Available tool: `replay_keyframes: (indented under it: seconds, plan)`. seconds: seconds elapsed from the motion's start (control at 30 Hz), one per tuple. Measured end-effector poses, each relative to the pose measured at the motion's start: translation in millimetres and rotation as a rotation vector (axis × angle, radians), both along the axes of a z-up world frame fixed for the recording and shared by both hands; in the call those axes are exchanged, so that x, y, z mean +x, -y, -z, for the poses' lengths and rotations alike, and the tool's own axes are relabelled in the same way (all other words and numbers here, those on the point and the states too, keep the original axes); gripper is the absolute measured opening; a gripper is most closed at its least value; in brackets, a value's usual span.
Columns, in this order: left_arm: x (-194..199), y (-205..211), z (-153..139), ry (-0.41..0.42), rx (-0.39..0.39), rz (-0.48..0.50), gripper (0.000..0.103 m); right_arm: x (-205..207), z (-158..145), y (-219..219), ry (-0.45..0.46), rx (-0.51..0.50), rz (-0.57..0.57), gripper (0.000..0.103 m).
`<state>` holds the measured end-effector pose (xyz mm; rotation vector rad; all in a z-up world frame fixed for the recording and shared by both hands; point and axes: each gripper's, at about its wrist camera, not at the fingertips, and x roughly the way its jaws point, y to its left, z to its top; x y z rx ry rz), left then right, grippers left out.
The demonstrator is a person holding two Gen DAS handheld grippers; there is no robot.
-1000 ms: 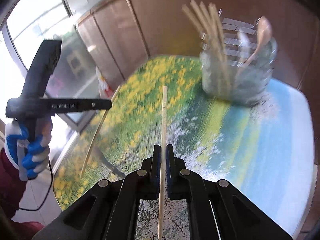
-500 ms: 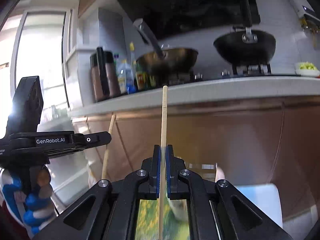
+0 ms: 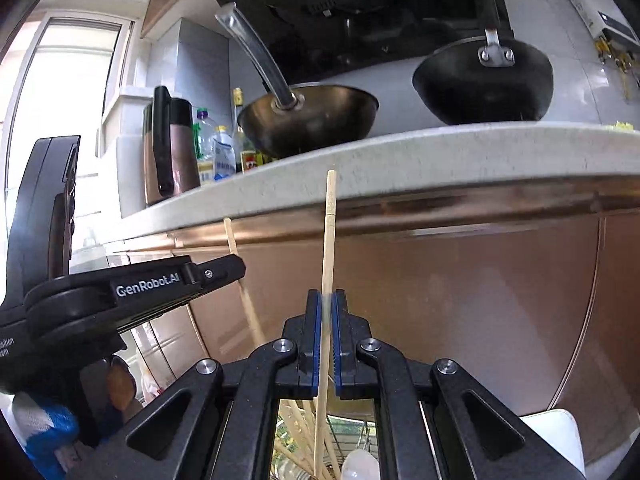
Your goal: Organize utensils
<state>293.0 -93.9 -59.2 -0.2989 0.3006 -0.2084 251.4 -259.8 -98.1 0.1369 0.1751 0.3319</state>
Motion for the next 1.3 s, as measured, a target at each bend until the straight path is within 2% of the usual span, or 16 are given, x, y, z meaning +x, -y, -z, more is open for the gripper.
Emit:
replay_keyframes:
  seconds: [0.2, 0.27, 0.3, 0.37, 0.43, 0.57, 0.63, 0.77, 0.93, 1.17, 1.23, 1.3]
  plan:
    - [-3, 10, 16, -0.012, 0.036, 0.024, 0.005, -2, 22, 4, -0.024, -0.024, 0.019, 0.005]
    - [-6, 11, 14, -0.017, 0.041, 0.033, 0.006, -4, 24, 6, -0.026, -0.027, 0.024, 0.009]
    - [-9, 12, 13, -0.016, 0.042, 0.038, 0.009, -6, 23, 7, -0.026, -0.031, 0.027, 0.015]
    - [-16, 10, 9, -0.011, 0.045, 0.040, 0.013, -11, 19, 9, -0.023, -0.034, 0.035, 0.021]
    - [-22, 8, 4, -0.008, 0.047, 0.039, 0.017, -17, 14, 12, -0.016, -0.033, 0.047, 0.021]
    - [-40, 3, -6, 0.001, 0.064, 0.035, 0.018, -34, 3, 20, -0.006, -0.026, 0.080, 0.022]
    - [-49, 0, -10, 0.002, 0.077, 0.031, 0.025, -41, -2, 23, -0.003, -0.028, 0.098, 0.025]
    - [-72, -7, -17, 0.006, 0.097, 0.016, 0.028, -63, -7, 29, -0.015, -0.038, 0.131, 0.028]
    - [-102, -15, -24, 0.011, 0.140, -0.006, 0.039, -91, -15, 35, -0.021, -0.054, 0.168, 0.036]
    - [-153, -31, -37, 0.030, 0.196, -0.045, 0.051, -138, -26, 47, -0.033, -0.077, 0.228, 0.061]
    - [-169, -38, -40, 0.034, 0.216, -0.061, 0.055, -153, -27, 50, -0.037, -0.082, 0.241, 0.074]
    - [-181, -42, -43, 0.040, 0.239, -0.077, 0.057, -167, -27, 54, -0.037, -0.080, 0.253, 0.098]
